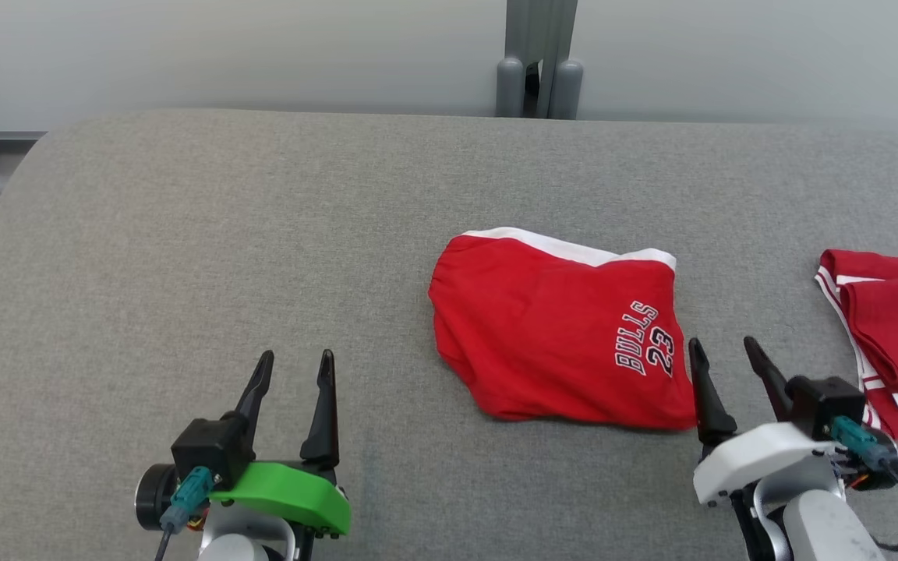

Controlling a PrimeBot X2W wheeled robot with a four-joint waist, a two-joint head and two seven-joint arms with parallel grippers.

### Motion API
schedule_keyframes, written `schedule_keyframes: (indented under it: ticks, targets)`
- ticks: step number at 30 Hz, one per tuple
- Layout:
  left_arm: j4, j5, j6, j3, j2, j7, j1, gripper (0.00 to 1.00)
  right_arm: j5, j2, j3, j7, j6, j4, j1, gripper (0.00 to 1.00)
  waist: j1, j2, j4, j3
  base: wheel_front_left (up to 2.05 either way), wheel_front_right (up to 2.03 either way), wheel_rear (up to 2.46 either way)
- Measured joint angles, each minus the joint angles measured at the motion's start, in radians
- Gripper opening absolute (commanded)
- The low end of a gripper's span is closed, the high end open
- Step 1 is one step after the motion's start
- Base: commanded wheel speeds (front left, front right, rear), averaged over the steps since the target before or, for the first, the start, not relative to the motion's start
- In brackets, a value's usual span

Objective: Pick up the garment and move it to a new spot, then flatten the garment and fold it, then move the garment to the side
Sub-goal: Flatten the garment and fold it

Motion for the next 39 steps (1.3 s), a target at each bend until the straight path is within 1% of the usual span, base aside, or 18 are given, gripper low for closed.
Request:
schedule_keyframes:
  ticks: [3, 6, 8, 11, 14, 19, 25, 30, 36, 37, 38, 39]
  targets:
    - [0.000, -0.001, 0.000, -0.008, -0.002, 0.000, 0.001, 1.00, -0.065, -0.001, -0.013, 0.056, 0.000, -0.040, -0.050, 1.00, 0.0000, 0.0000, 0.017, -0.004, 0.00, 0.00, 0.00]
    - [0.001, -0.003, 0.000, -0.013, -0.005, 0.001, 0.001, 1.00, -0.102, -0.005, -0.005, 0.128, 0.000, -0.054, -0.109, 1.00, 0.0000, 0.0000, 0.039, -0.004, 0.00, 0.00, 0.00]
    - [0.001, -0.003, 0.000, -0.017, -0.006, 0.001, 0.001, 1.00, -0.112, -0.025, 0.016, 0.175, 0.000, -0.054, -0.152, 1.00, 0.0000, 0.0000, 0.055, -0.003, 0.00, 0.00, 0.00]
    - [0.003, -0.004, -0.001, -0.023, -0.009, 0.000, 0.000, 1.00, -0.108, -0.076, 0.054, 0.251, 0.000, -0.031, -0.234, 1.00, 0.0000, 0.0000, 0.082, 0.004, 0.00, 0.00, 0.00]
    - [0.010, -0.006, -0.002, -0.029, -0.013, -0.001, -0.001, 1.00, -0.054, -0.109, 0.103, 0.333, 0.000, 0.013, -0.311, 1.00, 0.0000, 0.0000, 0.112, 0.014, 0.00, 0.00, 0.00]
    - [0.021, -0.007, -0.010, -0.043, -0.026, -0.003, -0.012, 1.00, 0.030, -0.184, 0.196, 0.440, 0.000, 0.111, -0.424, 1.00, 0.0000, 0.0000, 0.167, 0.039, 0.00, 0.00, 0.00]
    - [0.034, -0.009, -0.014, -0.050, -0.036, -0.010, -0.025, 1.00, 0.119, -0.247, 0.248, 0.543, 0.000, 0.264, -0.507, 1.00, 0.0000, 0.0000, 0.231, 0.075, 0.00, 0.00, 0.00]
    - [0.040, -0.009, -0.017, -0.049, -0.042, -0.012, -0.036, 1.00, 0.182, -0.278, 0.305, 0.608, 0.000, 0.363, -0.548, 1.00, 0.0000, 0.0000, 0.275, 0.114, 0.00, 0.00, 0.00]
    - [0.047, -0.008, -0.017, -0.044, -0.047, -0.015, -0.040, 1.00, 0.273, -0.302, 0.408, 0.667, 0.000, 0.394, -0.577, 1.00, 0.0000, 0.0000, 0.298, 0.150, 0.00, 0.00, 0.00]
    - [0.048, -0.007, -0.018, -0.043, -0.047, -0.015, -0.042, 1.00, 0.283, -0.307, 0.419, 0.667, 0.000, 0.394, -0.581, 0.66, 0.0000, 0.0000, 0.299, 0.153, 0.00, 0.00, 0.00]
    - [0.048, -0.006, -0.018, -0.043, -0.048, -0.015, -0.046, 1.00, 0.296, -0.310, 0.433, 0.667, 0.000, 0.393, -0.587, 0.29, 0.0000, 0.0000, 0.297, 0.155, 0.00, 0.00, 0.00]
    - [0.048, -0.004, -0.018, -0.041, -0.049, -0.015, -0.048, 1.00, 0.308, -0.311, 0.445, 0.665, -0.001, 0.392, -0.590, 0.00, 0.0000, 0.0000, 0.295, 0.156, 0.00, 0.00, 0.00]
